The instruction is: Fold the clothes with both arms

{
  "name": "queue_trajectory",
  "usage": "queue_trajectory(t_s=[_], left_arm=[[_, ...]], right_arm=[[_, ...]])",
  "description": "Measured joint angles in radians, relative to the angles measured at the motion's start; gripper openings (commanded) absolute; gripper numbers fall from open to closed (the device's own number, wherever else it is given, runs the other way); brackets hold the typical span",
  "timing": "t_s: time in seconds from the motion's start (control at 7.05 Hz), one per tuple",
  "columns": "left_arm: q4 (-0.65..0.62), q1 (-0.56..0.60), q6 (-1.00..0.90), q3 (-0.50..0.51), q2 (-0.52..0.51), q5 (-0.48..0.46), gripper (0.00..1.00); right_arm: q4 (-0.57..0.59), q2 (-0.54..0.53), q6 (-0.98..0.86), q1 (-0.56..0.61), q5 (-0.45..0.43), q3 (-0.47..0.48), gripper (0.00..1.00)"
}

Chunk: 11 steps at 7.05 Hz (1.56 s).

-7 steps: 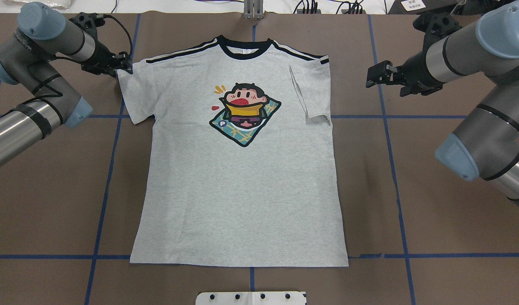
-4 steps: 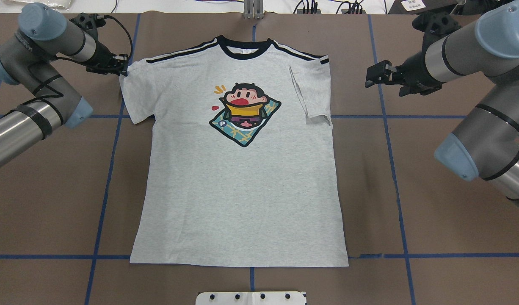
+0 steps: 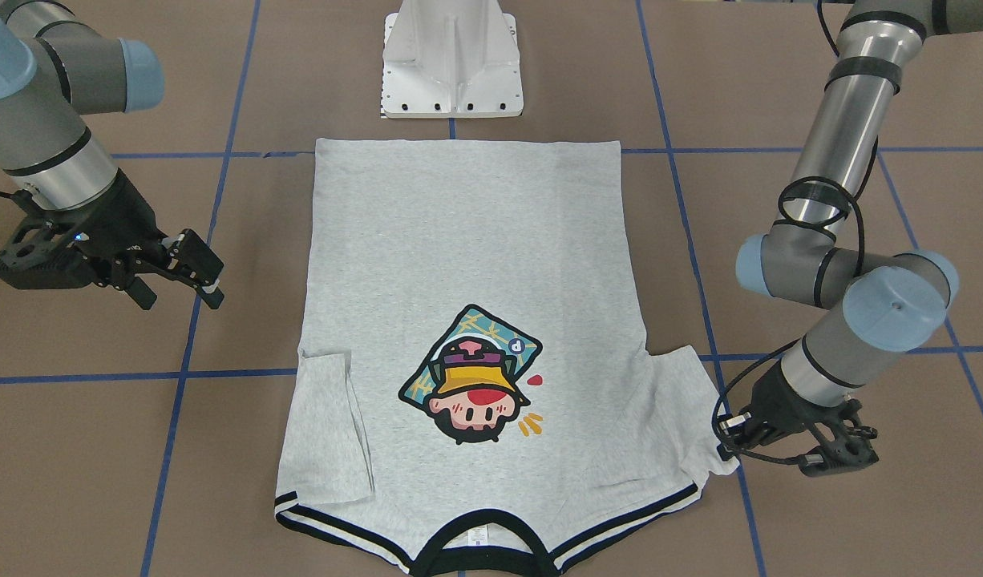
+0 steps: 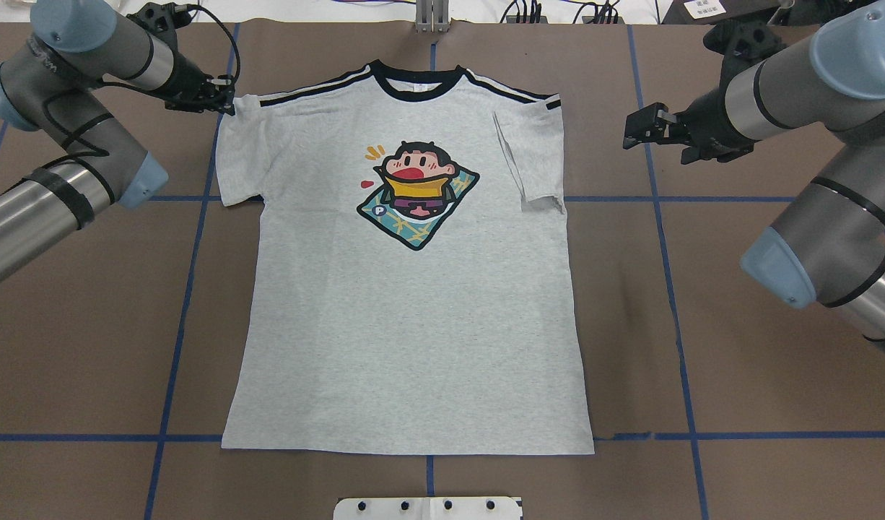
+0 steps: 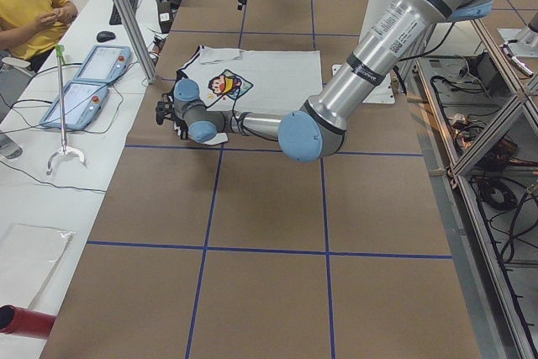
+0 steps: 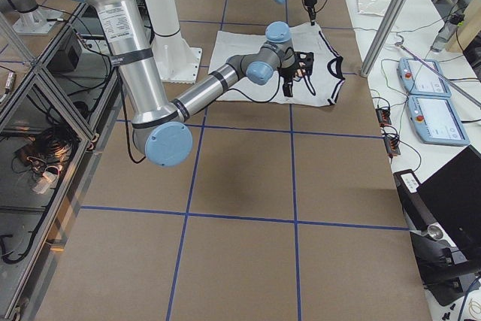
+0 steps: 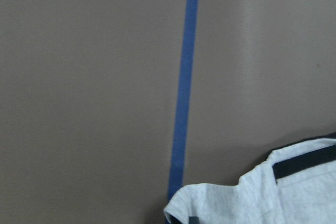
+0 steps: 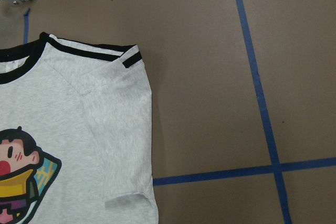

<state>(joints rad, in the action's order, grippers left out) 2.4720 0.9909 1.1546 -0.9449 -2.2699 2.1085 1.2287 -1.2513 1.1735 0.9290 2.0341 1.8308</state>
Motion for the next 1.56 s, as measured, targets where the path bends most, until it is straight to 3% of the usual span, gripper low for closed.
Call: queue_trajectory(t_s=[0.28,0.43,0.99,1.13,1.28,1.56], left_arm=[[-0.005,-0.048,0.158,-0.085,-0.016,-0.024,0.0],[-0.014,-0.091,0.216,-0.098,-0.04,-0.081,0.0],[-0.033,-0.18,0.29,0.014,-0.14,-0.314,0.0],[-0.026,-0.182,0.292,0.037,-0.155,-0.333,0.51],[-0.015,-0.182,0.293,0.049,-0.163,-0.343,0.86],[-0.005,-0.182,0.302,0.011,-0.155,-0.345,0.91]], right_arm=[[0.0,-0.001,0.0,0.0,0.0,0.0,1.0],[0.0,-0.001,0.0,0.001,-0.001,-0.002,1.0],[0.0,-0.001,0.001,-0.001,-0.008,-0.009,1.0],[0.0,0.0,0.001,-0.001,-0.008,-0.01,1.0],[0.0,0.0,0.001,-0.001,-0.009,-0.011,1.0],[0.001,0.0,0.007,-0.001,-0.008,-0.004,1.0]])
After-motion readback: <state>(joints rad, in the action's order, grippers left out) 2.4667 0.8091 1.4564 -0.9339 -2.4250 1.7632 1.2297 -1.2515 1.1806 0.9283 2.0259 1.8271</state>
